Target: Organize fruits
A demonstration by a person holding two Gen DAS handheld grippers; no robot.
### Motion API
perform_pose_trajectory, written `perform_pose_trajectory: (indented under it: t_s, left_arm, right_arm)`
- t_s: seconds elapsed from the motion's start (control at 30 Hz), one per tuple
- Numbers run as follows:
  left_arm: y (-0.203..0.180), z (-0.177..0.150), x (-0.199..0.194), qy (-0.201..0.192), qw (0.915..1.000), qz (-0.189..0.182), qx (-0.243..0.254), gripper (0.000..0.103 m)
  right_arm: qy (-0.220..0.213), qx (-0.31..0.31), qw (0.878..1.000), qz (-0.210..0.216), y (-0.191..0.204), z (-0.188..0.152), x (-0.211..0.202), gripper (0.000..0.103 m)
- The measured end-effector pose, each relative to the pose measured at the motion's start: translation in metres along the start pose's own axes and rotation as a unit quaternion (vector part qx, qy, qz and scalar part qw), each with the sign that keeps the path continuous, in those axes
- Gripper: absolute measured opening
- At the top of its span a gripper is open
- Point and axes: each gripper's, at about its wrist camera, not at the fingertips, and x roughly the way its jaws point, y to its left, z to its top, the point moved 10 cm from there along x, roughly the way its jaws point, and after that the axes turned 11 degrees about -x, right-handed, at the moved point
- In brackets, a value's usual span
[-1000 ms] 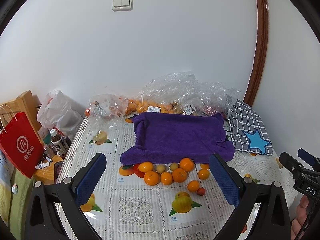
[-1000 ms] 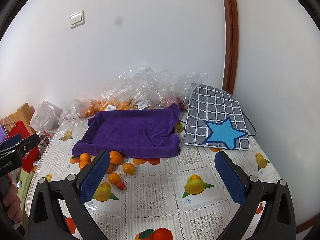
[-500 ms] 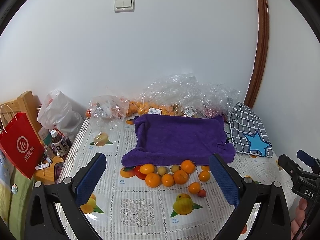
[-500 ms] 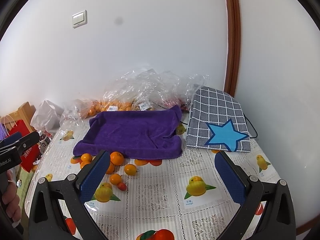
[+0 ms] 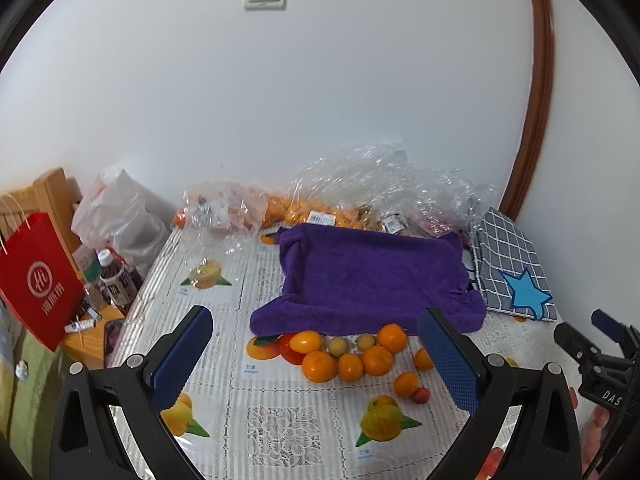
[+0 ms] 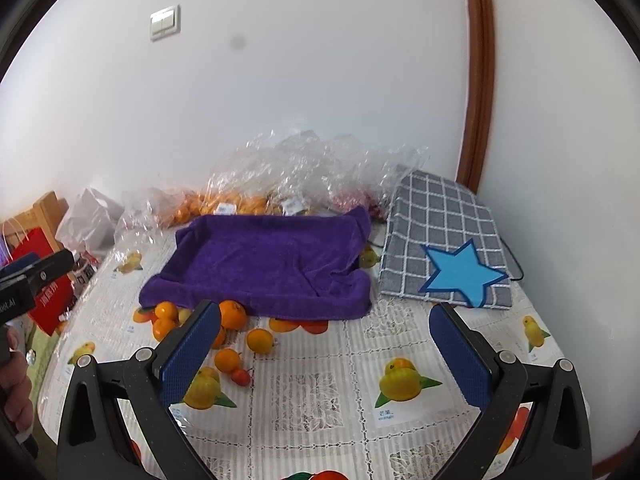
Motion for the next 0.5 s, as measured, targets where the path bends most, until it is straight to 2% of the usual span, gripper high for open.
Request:
perform_pose_trajectory:
  t_s: [0.1, 0.2, 0.27, 0.37, 0.4, 0.47, 0.5]
  left_arm:
    - [0.012, -0.005, 0.013, 0.005, 1.0000, -0.002, -0.003, 0.103]
    - [0.025, -0.011, 0.028, 0.018, 0.9998, 0.011, -0.001, 0.101]
    - [0.031, -0.017, 0.039, 0.031, 0.9993, 0.019, 0.006, 0.100]
    - [0.043, -0.025, 0.052, 0.039, 0.9987, 0.032, 0.004, 0.097]
    - [0.047, -0.028, 0.057, 0.043, 0.9985, 0.032, 0.005, 0.094]
    - [0.053, -0.034, 0.064, 0.052, 0.9981, 0.033, 0.003, 0.088]
    - [0.057, -0.037, 0.068, 0.057, 0.9978, 0.033, 0.001, 0.087]
  right_arm:
    - [0.009, -0.002, 1.000, 0.015, 0.008, -0.007, 0.018, 0.097]
    - [0.036, -0.006, 0.999, 0.038, 0.020, -0.021, 0.041, 0.089]
    - [0.050, -0.007, 0.997, 0.057, 0.030, -0.032, 0.056, 0.078]
    - [0.060, -0.014, 0.995, 0.082, 0.049, -0.048, 0.072, 0.067]
    - [0.063, -0.018, 0.994, 0.089, 0.056, -0.055, 0.078, 0.065]
    - [0.069, -0.029, 0.991, 0.108, 0.071, -0.065, 0.086, 0.053]
    - [0.076, -0.032, 0.989, 0.123, 0.080, -0.072, 0.091, 0.052]
